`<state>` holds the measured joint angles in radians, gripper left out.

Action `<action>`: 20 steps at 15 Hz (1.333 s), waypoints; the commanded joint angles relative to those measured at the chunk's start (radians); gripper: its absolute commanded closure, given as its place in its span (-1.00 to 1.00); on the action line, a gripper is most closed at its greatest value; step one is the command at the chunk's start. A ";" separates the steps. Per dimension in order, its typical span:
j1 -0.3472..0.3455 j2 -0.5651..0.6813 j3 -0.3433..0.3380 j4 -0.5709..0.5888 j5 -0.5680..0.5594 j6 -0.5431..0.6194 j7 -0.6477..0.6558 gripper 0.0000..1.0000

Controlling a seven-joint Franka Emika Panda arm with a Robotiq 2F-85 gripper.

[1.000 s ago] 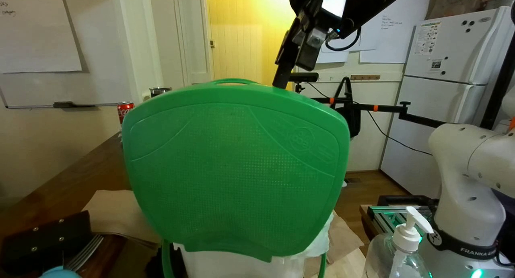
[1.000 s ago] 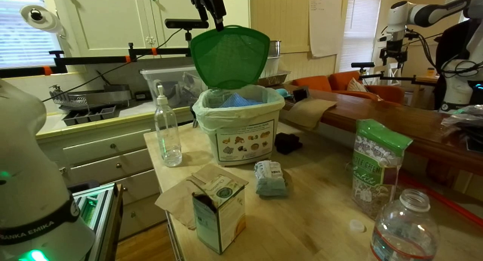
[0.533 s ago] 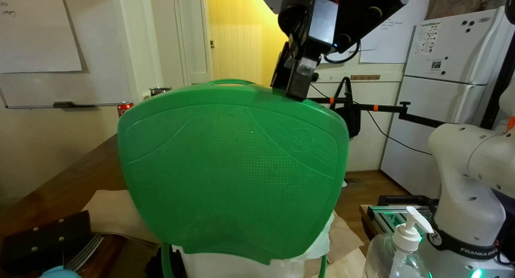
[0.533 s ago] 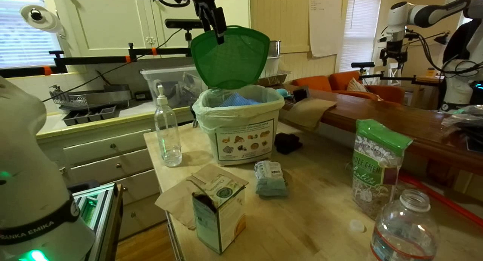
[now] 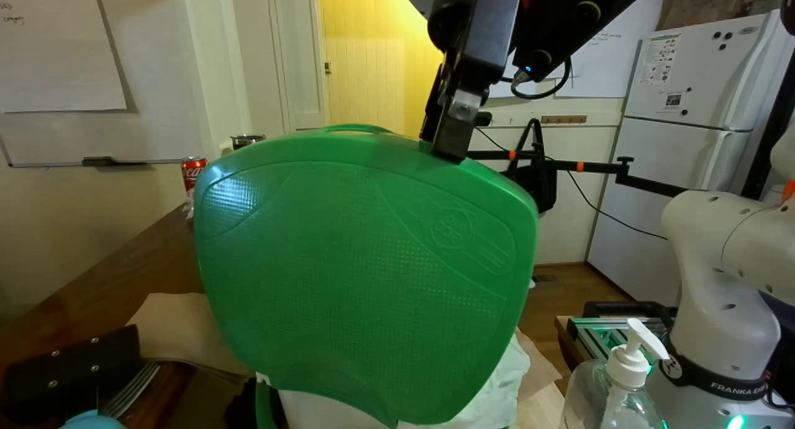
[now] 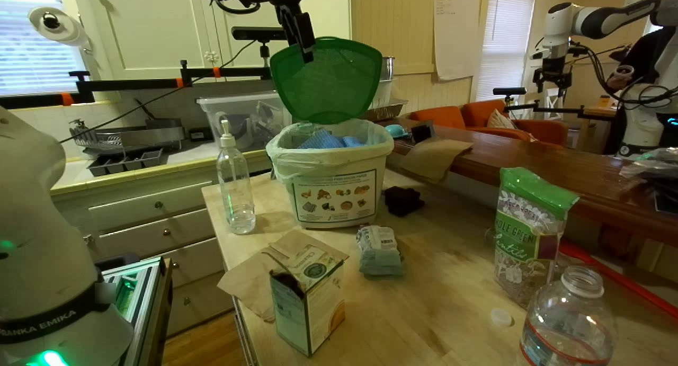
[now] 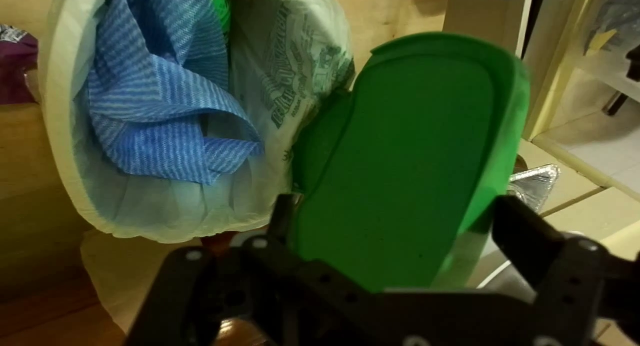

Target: Put the blue object into the basket, and then close the basket

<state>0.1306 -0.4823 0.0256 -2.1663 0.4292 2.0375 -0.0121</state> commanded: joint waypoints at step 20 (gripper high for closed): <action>-0.090 0.024 0.097 0.006 -0.195 -0.027 0.294 -1.00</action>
<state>0.0715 -0.4664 0.0947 -2.1630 0.3227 2.0582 0.2235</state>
